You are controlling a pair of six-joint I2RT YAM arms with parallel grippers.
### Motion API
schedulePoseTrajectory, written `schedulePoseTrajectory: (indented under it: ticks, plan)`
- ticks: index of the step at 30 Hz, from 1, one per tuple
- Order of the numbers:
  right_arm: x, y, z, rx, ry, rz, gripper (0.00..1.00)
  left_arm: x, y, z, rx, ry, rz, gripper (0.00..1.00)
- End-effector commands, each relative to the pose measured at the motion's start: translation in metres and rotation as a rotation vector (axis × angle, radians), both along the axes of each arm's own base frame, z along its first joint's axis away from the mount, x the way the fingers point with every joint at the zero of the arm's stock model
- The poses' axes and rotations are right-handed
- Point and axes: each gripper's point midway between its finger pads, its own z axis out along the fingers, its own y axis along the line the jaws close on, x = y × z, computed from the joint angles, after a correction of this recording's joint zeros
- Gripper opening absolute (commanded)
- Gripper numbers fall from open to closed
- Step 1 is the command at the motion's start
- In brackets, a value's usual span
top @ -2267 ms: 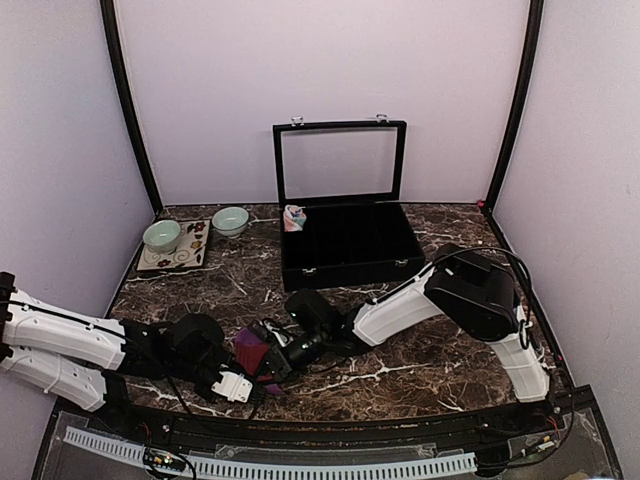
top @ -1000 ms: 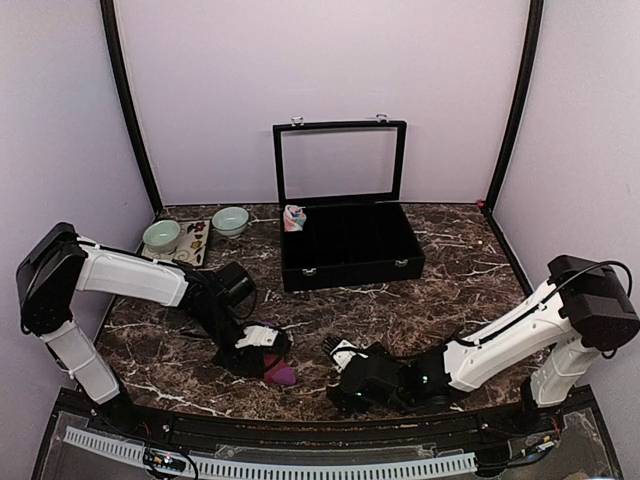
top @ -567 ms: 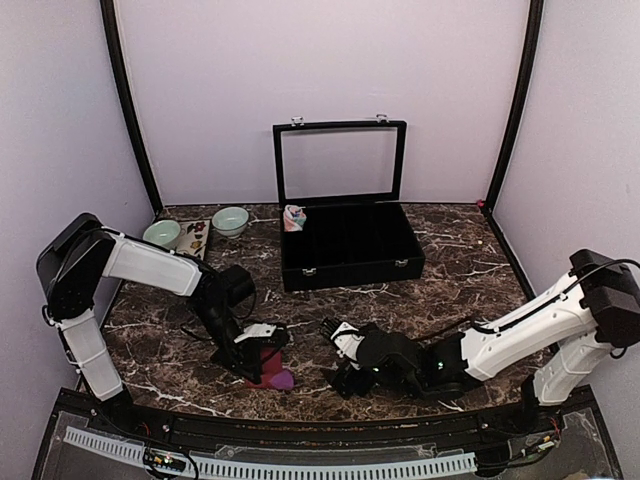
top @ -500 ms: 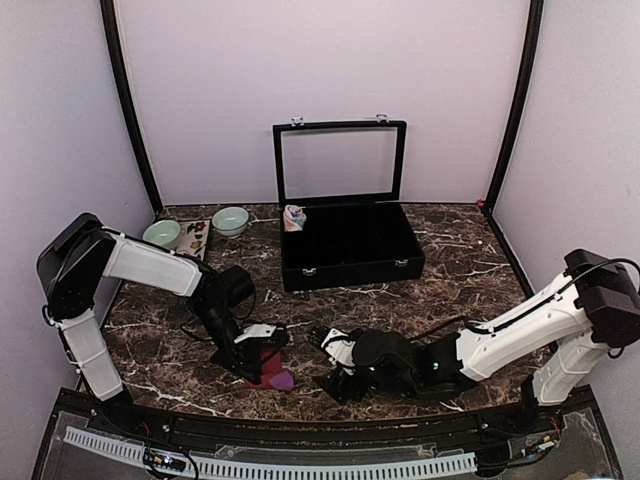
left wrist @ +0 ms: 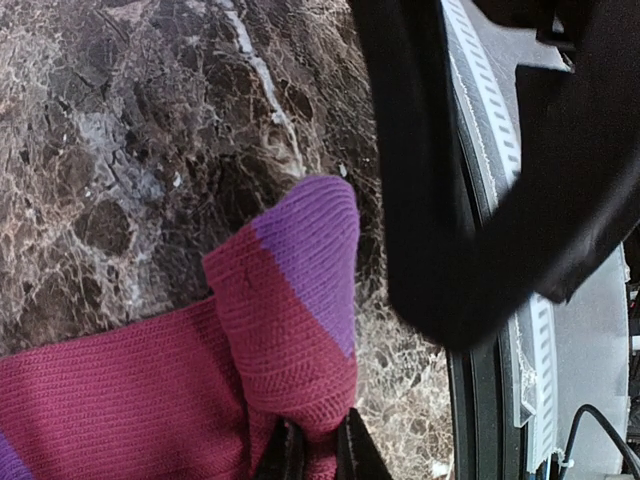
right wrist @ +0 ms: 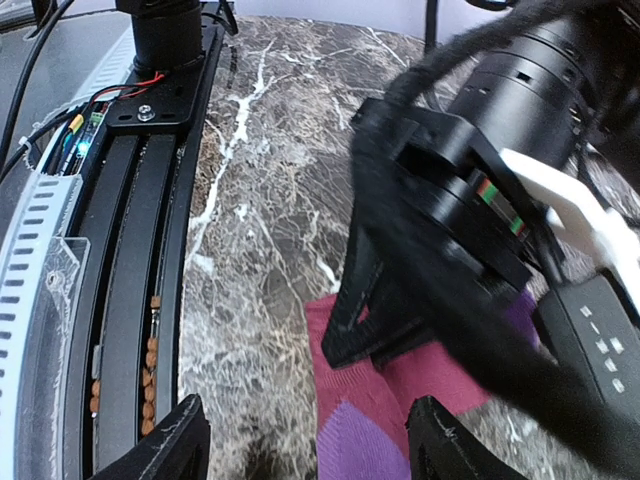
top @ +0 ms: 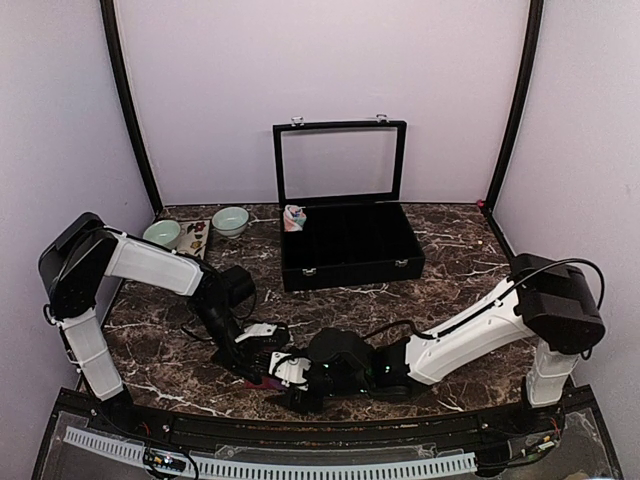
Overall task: Roll the socks
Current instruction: Roll the sock at the center of the board.
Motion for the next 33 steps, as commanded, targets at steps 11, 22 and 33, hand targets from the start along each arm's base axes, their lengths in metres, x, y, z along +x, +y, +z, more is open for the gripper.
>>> schedulePoseTrajectory:
  ticks: [11, 22, 33]
  plan:
    - [0.023, 0.023, -0.029, 0.04, -0.031, -0.005, 0.64, -0.012, 0.054, -0.051, 0.303, -0.052, -0.054, 0.12]
    - [0.017, 0.018, -0.079, -0.063, 0.052, 0.016, 0.43, 0.002, 0.042, -0.04, 0.247, -0.117, -0.01, 0.24]
    - [0.014, -0.01, -0.128, -0.23, 0.084, 0.011, 0.2, 0.012, 0.042, -0.019, 0.169, -0.208, 0.071, 0.64]
